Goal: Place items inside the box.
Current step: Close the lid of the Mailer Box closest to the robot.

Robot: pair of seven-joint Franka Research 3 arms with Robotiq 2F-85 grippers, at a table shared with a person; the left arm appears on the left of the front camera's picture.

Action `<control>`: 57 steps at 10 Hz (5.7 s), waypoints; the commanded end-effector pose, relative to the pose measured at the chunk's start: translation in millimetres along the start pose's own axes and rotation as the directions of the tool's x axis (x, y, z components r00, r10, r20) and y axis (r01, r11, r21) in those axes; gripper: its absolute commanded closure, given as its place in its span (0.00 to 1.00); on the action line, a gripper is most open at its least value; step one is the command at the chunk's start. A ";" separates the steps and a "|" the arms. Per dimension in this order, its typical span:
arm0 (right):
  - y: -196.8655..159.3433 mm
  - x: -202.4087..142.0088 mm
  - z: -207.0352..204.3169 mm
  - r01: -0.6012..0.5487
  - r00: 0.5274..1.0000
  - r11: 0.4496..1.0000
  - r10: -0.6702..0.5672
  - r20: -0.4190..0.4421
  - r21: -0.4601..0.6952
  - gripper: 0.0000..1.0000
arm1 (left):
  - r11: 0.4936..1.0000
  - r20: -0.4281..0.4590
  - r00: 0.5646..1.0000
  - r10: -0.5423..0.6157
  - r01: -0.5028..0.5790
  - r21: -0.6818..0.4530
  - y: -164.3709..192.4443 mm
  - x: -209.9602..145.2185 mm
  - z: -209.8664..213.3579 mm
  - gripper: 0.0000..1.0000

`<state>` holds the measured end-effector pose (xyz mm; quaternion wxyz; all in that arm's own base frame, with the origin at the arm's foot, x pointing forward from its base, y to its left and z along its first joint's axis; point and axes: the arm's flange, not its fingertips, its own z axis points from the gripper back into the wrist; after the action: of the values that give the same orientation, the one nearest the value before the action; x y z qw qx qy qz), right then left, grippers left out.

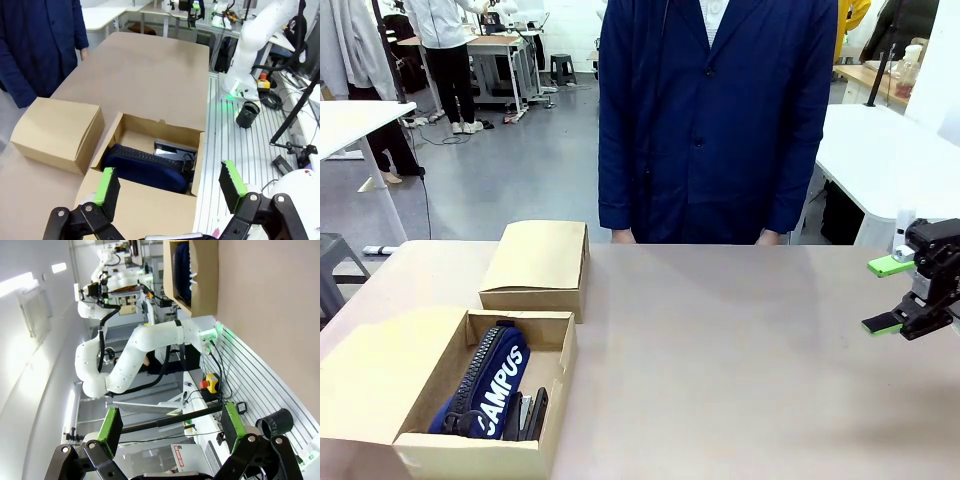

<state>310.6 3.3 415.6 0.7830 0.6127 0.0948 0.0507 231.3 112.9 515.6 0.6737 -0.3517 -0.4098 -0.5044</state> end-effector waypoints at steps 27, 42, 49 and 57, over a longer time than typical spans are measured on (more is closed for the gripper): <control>2.3 -2.0 -1.3 0.011 1.000 1.000 -0.011 0.009 0.011 0.00 | 0.988 -0.491 0.871 0.003 0.072 0.135 123.5 -263.2 -21.8 0.00; 2.3 -2.0 -1.3 0.011 1.000 1.000 -0.011 0.009 0.011 0.00 | 0.996 0.224 0.972 -0.068 0.055 0.067 88.1 -148.9 -51.2 0.00; 2.3 -2.0 -1.3 0.011 1.000 1.000 -0.011 0.009 0.011 0.00 | 0.977 0.397 0.897 -0.195 0.215 -0.007 37.0 -49.4 -157.1 0.00; 2.3 -2.0 -1.3 0.011 1.000 1.000 -0.011 0.009 0.011 0.00 | 0.900 0.112 0.961 -0.253 0.277 -0.336 -51.0 -95.9 -271.8 0.00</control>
<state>310.6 3.9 415.3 0.7832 0.6124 0.0950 0.0501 359.7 -81.0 347.1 0.5113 -0.4480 -0.3897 -0.6213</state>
